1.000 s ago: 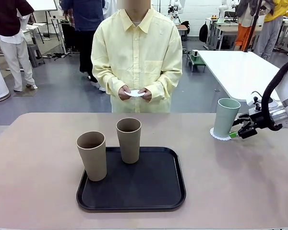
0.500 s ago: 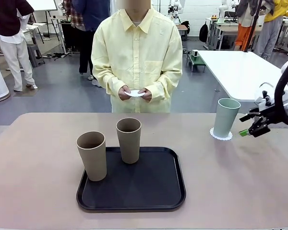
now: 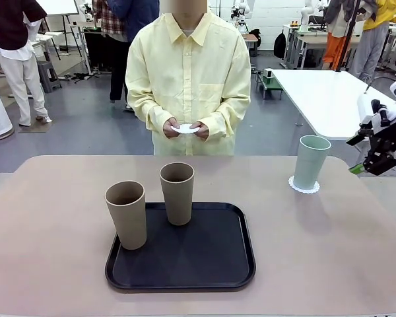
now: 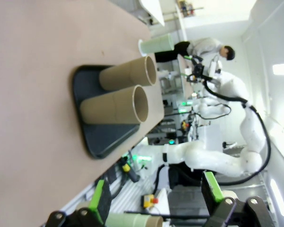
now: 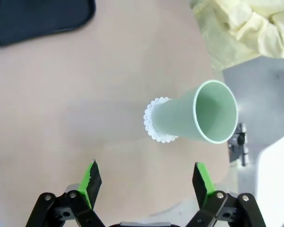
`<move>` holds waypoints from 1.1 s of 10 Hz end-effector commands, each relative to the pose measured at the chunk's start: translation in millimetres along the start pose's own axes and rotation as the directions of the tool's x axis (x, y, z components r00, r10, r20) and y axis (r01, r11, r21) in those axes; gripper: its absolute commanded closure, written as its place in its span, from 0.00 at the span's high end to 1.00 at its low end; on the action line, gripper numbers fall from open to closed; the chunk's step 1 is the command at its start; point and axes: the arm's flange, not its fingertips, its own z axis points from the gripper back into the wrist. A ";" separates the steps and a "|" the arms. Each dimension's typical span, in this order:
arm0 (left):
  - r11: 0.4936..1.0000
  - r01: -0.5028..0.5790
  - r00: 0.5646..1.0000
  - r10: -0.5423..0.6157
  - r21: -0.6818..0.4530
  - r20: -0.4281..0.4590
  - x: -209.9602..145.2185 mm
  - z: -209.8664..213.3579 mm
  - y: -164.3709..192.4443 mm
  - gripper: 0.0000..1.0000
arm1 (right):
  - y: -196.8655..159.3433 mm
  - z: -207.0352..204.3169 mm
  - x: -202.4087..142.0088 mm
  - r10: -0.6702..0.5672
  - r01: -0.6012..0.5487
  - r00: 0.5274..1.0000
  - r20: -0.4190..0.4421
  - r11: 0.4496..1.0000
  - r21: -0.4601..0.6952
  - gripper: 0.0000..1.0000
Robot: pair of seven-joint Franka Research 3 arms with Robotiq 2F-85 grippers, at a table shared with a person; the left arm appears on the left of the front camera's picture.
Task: Place coasters on the table and set cups on them.
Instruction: Pick up one Reusable plastic cup and place it on a coaster set by the human.
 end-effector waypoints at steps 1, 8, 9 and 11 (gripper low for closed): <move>1.000 0.004 1.000 -0.004 -0.013 0.009 0.4 0.9 -0.8 1.00 | 10.0 15.3 32.1 0.014 -0.012 0.990 -0.138 1.000 0.011 1.00; 1.000 0.004 1.000 -0.004 -0.013 0.009 0.4 0.9 -0.8 1.00 | 17.1 30.8 78.8 0.087 -0.074 0.895 -0.437 0.996 0.048 1.00; 1.000 0.004 1.000 -0.004 -0.013 0.009 0.4 0.9 -0.8 1.00 | 17.1 30.8 78.8 0.087 -0.074 0.895 -0.437 0.996 0.048 1.00; 1.000 0.004 1.000 -0.004 -0.013 0.009 0.4 0.9 -0.8 1.00 | 17.1 30.8 78.8 0.087 -0.074 0.895 -0.437 0.996 0.048 1.00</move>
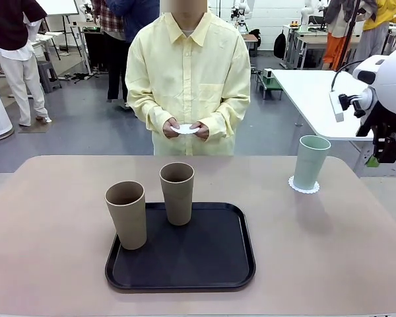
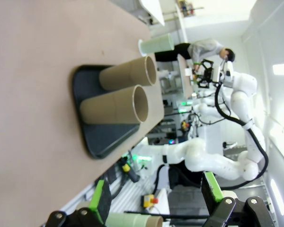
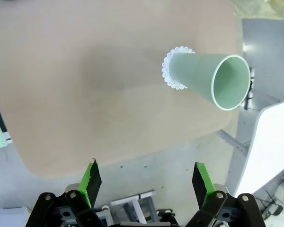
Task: Place coasters on the table and set cups on them.
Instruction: Pick up one Reusable plastic cup and place it on a coaster set by the human, then take one Reusable plastic cup from the Flat Tray and place it on a coaster set by the human.
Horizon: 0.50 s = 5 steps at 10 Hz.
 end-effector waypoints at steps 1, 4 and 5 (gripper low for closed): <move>1.000 0.004 1.000 -0.004 -0.013 0.009 0.4 0.9 -0.8 1.00 | 5.5 -3.9 1.1 -0.005 0.005 1.000 -0.009 1.000 -0.027 1.00; 1.000 0.004 1.000 -0.004 -0.013 0.009 0.4 0.9 -0.8 1.00 | 5.5 -3.9 1.1 -0.005 0.005 1.000 -0.009 1.000 -0.027 1.00; 1.000 0.004 1.000 -0.004 -0.013 0.009 0.4 0.9 -0.8 1.00 | 5.5 -3.9 1.1 -0.005 0.005 1.000 -0.009 1.000 -0.027 1.00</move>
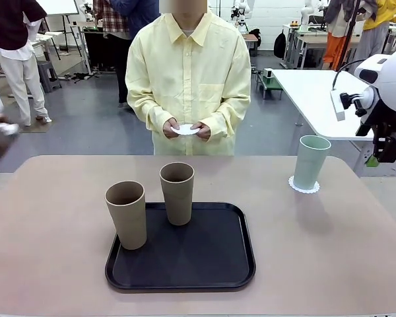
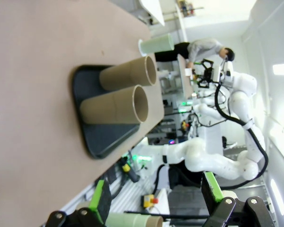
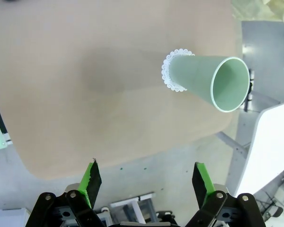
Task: Place coasters on the table and set cups on them.
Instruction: Take one Reusable plastic cup from the Flat Tray and place it on a coaster set by the human.
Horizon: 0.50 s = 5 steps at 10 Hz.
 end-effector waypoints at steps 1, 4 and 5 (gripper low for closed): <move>1.000 0.004 1.000 -0.004 -0.013 0.009 0.4 0.9 -0.8 1.00 | 5.5 -4.0 0.8 -0.007 0.006 1.000 -0.019 1.000 -0.026 1.00; 1.000 0.004 1.000 -0.004 -0.013 0.009 0.4 0.9 -0.8 1.00 | 5.5 -4.0 0.8 -0.007 0.006 1.000 -0.019 1.000 -0.026 1.00; 1.000 0.004 1.000 -0.004 -0.013 0.009 0.4 0.9 -0.8 1.00 | 0.0 0.0 0.0 0.000 0.000 1.000 0.000 1.000 0.000 1.00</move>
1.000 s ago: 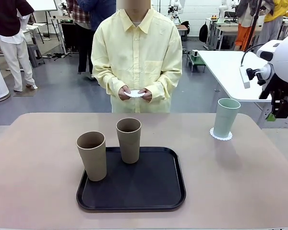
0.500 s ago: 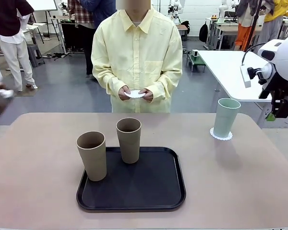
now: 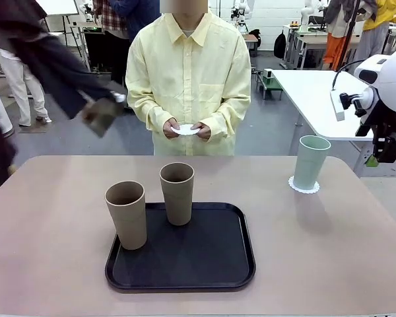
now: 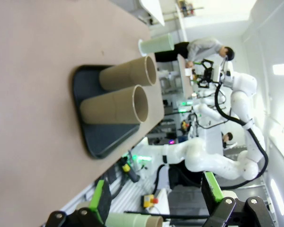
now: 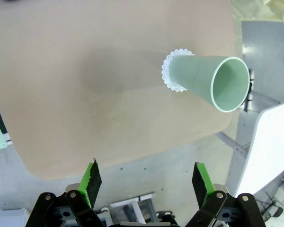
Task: Place coasters on the table and set cups on them.
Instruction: Take one Reusable plastic cup from the Flat Tray and place it on a coaster set by the human.
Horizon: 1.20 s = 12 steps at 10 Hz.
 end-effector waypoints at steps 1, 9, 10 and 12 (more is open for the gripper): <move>1.000 0.004 1.000 -0.004 -0.013 0.009 0.4 0.9 -0.8 1.00 | 5.5 -1.9 -27.5 -0.438 0.436 0.899 -0.026 0.885 0.164 1.00; 1.000 0.004 1.000 -0.004 -0.013 0.009 0.4 0.9 -0.8 1.00 | 53.0 -11.7 -119.3 -0.690 0.536 0.724 0.005 0.568 0.625 1.00; 1.000 0.004 1.000 -0.004 -0.013 0.009 0.4 0.9 -0.8 1.00 | 48.9 -20.8 -157.9 -0.855 0.588 0.516 0.049 0.395 0.706 1.00; 1.000 0.004 1.000 -0.004 -0.013 0.009 0.4 0.9 -0.8 1.00 | 55.0 -35.5 -224.8 -0.960 0.525 0.250 0.122 0.240 0.817 1.00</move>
